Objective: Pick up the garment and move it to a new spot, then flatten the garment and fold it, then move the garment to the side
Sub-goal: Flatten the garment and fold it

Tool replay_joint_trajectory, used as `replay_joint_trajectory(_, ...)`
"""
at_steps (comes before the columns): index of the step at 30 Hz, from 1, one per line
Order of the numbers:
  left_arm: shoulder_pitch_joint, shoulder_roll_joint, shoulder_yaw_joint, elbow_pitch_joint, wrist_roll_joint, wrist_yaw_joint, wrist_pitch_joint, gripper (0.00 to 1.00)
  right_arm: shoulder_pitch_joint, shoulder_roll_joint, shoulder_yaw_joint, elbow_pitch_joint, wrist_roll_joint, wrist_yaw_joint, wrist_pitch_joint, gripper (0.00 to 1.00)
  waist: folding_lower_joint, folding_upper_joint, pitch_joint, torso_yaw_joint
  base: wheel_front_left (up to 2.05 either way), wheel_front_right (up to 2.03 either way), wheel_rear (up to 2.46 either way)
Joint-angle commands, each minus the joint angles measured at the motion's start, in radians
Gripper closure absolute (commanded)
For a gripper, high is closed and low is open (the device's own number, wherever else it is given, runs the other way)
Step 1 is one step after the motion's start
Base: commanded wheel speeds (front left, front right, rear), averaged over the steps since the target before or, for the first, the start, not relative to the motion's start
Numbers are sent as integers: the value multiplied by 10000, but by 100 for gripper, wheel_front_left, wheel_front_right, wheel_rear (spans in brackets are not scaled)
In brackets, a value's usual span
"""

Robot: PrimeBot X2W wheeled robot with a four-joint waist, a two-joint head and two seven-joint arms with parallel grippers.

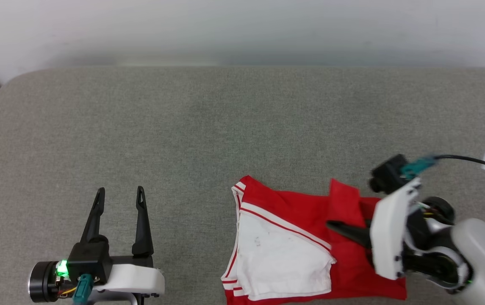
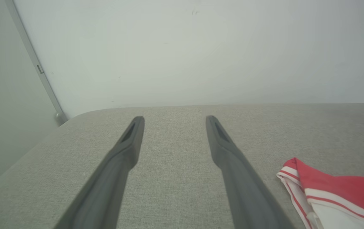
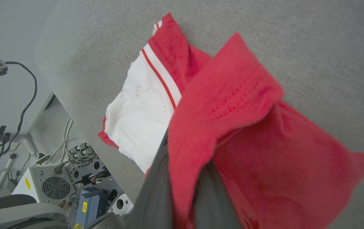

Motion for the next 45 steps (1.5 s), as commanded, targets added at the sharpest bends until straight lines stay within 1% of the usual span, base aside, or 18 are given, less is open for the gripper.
replay_joint_trajectory(1,-129,-15,12,2,60,-17,-21,0,-339,209,257,119,-174,-4,113,100,0,-1,127,45,0,0,0)
replay_joint_trajectory(4,-236,-40,4,6,40,-48,-21,0,-1024,679,1073,547,-753,-4,165,100,0,-1,304,89,0,0,0)
replay_joint_trajectory(8,-351,-62,-64,-15,43,-55,-21,0,-1683,1223,1805,1475,-1308,-4,-199,100,0,-1,496,186,0,0,0)
replay_joint_trajectory(12,-463,-78,-78,16,29,-24,-21,0,-1964,1525,2493,2563,-1771,-4,-571,100,0,-1,630,279,0,0,0)
replay_joint_trajectory(15,-514,-91,-76,30,-4,-7,-21,0,-1966,1587,2889,3128,-1828,-4,-875,100,0,-1,674,325,0,0,0)
replay_joint_trajectory(16,-514,-95,-80,34,-12,4,-21,0,-1961,1584,2988,3257,-1811,-4,-992,93,0,-1,670,326,0,0,0)
replay_joint_trajectory(17,-504,-98,-74,42,-21,15,-21,0,-1959,1575,3066,3346,-1749,-4,-1115,61,0,-1,647,315,0,0,0)
replay_joint_trajectory(18,-473,-98,-42,54,-26,26,-21,0,-1960,1554,3145,3367,-1675,-4,-1207,22,0,-1,602,287,0,0,0)
replay_joint_trajectory(19,-429,-98,-21,69,-31,35,-21,0,-1997,1486,3191,3316,-1650,-4,-1346,0,0,-1,541,253,0,0,0)
replay_joint_trajectory(23,-264,-103,39,118,-62,3,-21,0,-2045,1157,2927,2799,-1601,-4,-2431,0,0,-1,202,125,0,0,0)
replay_joint_trajectory(26,-173,-107,96,128,-72,-37,-21,0,-1848,766,2511,2349,-1786,-4,-3245,0,0,-1,-61,-16,0,0,0)
replay_joint_trajectory(28,-58,-111,118,126,-90,-60,-21,0,-1710,543,1997,2088,-2012,-4,-3847,0,0,-1,-236,-136,0,0,0)
replay_joint_trajectory(31,29,-110,171,87,-101,-92,-21,0,-1435,432,774,1987,-2684,-4,-5177,0,0,-1,-432,-294,0,0,0)
replay_joint_trajectory(33,133,-112,196,73,-109,-124,-21,0,-1139,572,-159,2020,-3214,-4,-6126,0,0,-1,-544,-396,0,0,0)
replay_joint_trajectory(38,246,-113,227,91,-118,-202,-21,0,-269,917,-2109,2181,-4848,-4,-8092,0,0,-1,-776,-560,0,0,0)
replay_joint_trajectory(41,364,-114,277,80,-114,-238,-21,0,396,1254,-2977,2179,-5703,-4,-8899,0,0,-1,-897,-647,0,0,0)
replay_joint_trajectory(45,451,-114,315,69,-122,-263,-21,0,1347,1896,-4091,1853,-6432,-4,-9384,0,0,-1,-1018,-705,0,0,0)
